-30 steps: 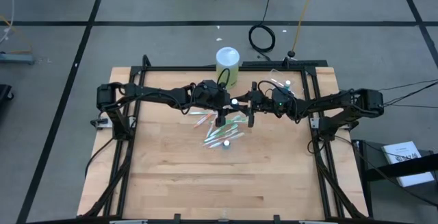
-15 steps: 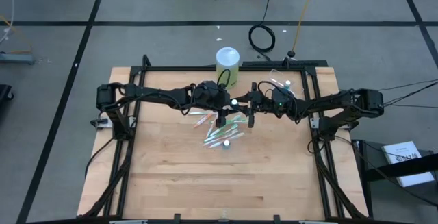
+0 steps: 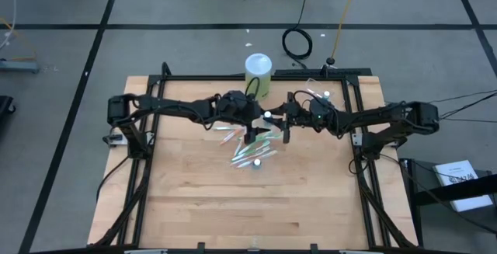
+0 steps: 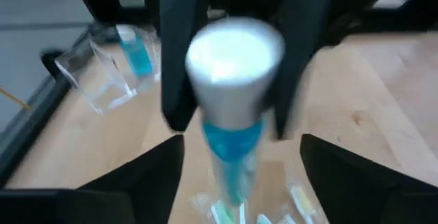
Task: Pick & Place toothbrushing station
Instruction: Put the blue mouthwash bottle into the transparent organizer
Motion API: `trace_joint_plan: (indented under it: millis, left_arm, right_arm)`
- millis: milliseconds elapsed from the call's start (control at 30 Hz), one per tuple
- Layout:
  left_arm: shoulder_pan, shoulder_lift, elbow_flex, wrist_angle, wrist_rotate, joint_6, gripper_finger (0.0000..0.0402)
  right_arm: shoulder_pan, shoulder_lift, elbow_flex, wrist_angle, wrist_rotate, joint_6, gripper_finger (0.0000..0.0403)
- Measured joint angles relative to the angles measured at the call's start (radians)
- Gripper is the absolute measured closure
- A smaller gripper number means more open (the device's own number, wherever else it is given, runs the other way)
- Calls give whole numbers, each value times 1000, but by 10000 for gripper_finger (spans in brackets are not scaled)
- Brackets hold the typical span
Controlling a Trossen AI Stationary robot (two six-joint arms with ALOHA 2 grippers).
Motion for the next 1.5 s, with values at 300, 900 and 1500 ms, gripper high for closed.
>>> trace_joint_plan:
  millis: [300, 900, 1500]
  left_arm:
    - [27, -158, 1, -118, -5, 2, 67]
    - [272, -435, -377, 220, 206, -34, 66]
    - [296, -433, -381, 227, 205, -49, 66]
  right_arm:
    - [-28, -167, -53, -115, 53, -6, 306]
    - [-135, -495, -283, -181, 575, -79, 307]
    - [-340, -519, -410, -105, 631, -25, 307]
